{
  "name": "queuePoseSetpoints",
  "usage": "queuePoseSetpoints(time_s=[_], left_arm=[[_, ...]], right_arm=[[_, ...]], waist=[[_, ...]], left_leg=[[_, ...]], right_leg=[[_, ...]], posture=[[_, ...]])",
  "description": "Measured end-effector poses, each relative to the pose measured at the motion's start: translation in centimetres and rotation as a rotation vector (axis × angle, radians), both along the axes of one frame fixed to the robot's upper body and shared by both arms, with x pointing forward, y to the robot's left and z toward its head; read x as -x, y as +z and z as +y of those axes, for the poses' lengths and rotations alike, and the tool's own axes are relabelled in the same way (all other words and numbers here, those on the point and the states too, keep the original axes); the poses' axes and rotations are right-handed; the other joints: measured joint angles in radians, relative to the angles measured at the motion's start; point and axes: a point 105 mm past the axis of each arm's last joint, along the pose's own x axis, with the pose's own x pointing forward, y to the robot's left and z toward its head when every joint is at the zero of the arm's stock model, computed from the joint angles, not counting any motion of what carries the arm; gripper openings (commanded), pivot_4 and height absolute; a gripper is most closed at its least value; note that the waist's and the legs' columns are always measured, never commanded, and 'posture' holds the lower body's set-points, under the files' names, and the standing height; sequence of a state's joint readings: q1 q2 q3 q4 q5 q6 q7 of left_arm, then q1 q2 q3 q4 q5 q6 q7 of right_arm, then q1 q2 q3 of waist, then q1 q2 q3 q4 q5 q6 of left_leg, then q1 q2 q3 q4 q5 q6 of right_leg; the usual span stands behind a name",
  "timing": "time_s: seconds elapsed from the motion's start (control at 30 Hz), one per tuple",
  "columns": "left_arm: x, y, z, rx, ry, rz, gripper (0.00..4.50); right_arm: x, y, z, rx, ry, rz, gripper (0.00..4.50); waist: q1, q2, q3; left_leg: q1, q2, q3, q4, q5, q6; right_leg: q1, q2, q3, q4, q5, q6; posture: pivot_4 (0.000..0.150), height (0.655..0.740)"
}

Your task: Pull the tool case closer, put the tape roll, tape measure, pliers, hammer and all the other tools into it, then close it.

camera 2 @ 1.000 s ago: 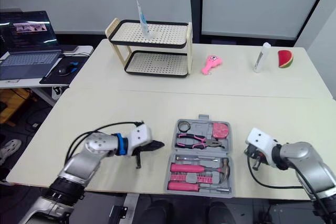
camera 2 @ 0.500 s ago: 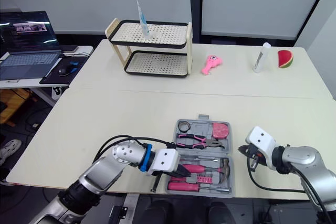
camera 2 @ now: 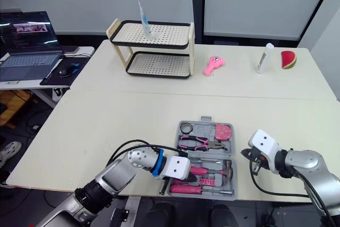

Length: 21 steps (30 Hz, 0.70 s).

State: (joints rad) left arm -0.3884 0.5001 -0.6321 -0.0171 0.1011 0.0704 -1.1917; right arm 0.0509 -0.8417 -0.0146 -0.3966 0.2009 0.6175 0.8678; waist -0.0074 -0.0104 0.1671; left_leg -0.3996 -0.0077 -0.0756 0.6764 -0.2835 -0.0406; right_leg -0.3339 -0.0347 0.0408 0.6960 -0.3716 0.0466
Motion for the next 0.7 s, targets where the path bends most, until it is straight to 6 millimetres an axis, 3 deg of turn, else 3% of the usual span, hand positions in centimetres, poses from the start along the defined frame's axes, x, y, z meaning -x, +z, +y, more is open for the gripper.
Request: queuePoseSetpoints(time_s=[0.2,0.27,0.47,0.57,0.7], left_arm=[[0.1,-0.3,-0.2,-0.015,-0.034,-0.019,0.00],[0.2,-0.4,-0.1,-0.018,-0.037,-0.018,0.00],[0.1,-0.6,-0.1,-0.026,-0.048,-0.020,0.00],[0.1,-0.6,-0.1,-0.028,-0.053,-0.018,0.00],[0.1,-0.7,-0.1,-0.032,-0.064,-0.017,0.00]], right_arm=[[-0.5,0.7,0.3,-0.034,0.003,0.003,0.01],[-0.8,1.1,0.3,-0.076,-0.020,0.043,0.51],[-2.3,2.8,0.2,-0.226,-0.134,0.169,1.40],[-2.6,2.7,0.4,-0.264,-0.177,0.228,1.91],[-4.7,2.6,0.8,-0.315,-0.278,0.225,2.60]], waist=[[0.000,0.000,0.000],[0.000,0.000,0.000],[0.001,0.000,-0.001],[0.000,-0.001,-0.001],[-0.001,0.000,-0.002]], left_leg=[[0.001,0.000,0.000,0.000,0.000,0.000],[0.001,0.000,0.000,0.000,0.000,0.000],[0.001,0.000,0.000,0.000,0.000,0.000],[0.001,0.000,-0.001,0.000,0.000,0.000],[0.001,0.000,0.000,0.000,0.000,0.000]], right_leg=[[0.001,0.000,0.000,0.000,0.000,0.000],[0.001,0.000,0.000,0.000,0.000,0.000],[0.001,0.000,0.000,0.000,0.000,0.000],[0.001,0.000,0.000,0.000,0.000,0.000],[0.001,0.000,0.000,0.000,0.000,0.000]], posture=[[0.150,0.7400],[0.150,0.7400],[0.150,0.7400],[0.150,0.7400],[0.150,0.7400]])
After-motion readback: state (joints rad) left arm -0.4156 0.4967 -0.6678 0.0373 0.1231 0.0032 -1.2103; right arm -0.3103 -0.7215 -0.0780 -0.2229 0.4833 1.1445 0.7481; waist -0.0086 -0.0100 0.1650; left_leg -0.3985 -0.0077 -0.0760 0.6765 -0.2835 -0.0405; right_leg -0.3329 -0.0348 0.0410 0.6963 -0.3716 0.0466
